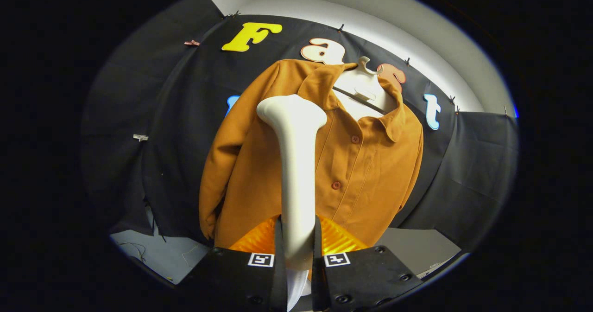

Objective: Iron the clothes twice with a garment steamer, once on the left side and once on the right side.

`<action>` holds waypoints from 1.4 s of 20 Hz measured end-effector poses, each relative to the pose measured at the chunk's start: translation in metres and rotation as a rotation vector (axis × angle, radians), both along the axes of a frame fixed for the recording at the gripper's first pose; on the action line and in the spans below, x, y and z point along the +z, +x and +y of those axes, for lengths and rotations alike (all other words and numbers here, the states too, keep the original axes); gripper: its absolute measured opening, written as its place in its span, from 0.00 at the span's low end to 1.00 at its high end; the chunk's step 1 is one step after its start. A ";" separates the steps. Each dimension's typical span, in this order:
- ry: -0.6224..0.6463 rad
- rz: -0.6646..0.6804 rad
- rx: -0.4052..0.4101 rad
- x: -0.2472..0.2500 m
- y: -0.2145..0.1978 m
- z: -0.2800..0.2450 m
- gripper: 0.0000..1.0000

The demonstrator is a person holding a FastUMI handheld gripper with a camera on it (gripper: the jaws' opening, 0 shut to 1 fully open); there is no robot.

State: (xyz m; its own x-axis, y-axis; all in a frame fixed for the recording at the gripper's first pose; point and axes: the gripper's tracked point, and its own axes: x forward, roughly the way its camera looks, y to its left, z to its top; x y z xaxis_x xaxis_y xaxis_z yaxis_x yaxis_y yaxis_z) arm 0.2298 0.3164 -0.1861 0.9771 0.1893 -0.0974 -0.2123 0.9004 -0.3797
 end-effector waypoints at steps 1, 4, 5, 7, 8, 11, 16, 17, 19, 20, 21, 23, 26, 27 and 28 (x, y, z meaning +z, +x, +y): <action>-0.005 0.008 -0.002 -0.007 -0.001 -0.001 0.24; -0.023 0.028 -0.005 -0.028 -0.003 -0.008 0.24; -0.028 0.037 -0.008 -0.036 -0.003 -0.012 0.24; -0.031 0.061 -0.016 -0.051 -0.007 -0.019 0.24; -0.034 0.071 -0.019 -0.058 -0.008 -0.021 0.24; -0.047 0.103 -0.024 -0.077 -0.013 -0.028 0.24; -0.049 0.160 -0.034 -0.106 -0.024 -0.034 0.24; -0.050 0.174 -0.036 -0.113 -0.027 -0.036 0.24; -0.052 0.196 -0.040 -0.124 -0.031 -0.040 0.24; -0.054 0.205 -0.041 -0.128 -0.033 -0.041 0.24; -0.058 0.215 -0.042 -0.133 -0.035 -0.043 0.24; -0.067 0.230 -0.045 -0.142 -0.038 -0.046 0.24; -0.084 0.260 -0.051 -0.159 -0.043 -0.053 0.24; -0.088 0.270 -0.053 -0.164 -0.045 -0.056 0.24; -0.092 0.279 -0.056 -0.170 -0.048 -0.058 0.24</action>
State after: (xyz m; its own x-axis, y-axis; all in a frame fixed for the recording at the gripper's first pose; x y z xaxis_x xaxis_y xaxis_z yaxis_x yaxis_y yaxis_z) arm 0.1816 0.2584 -0.3565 0.9188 0.1136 -0.3781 -0.2708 0.8783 -0.3940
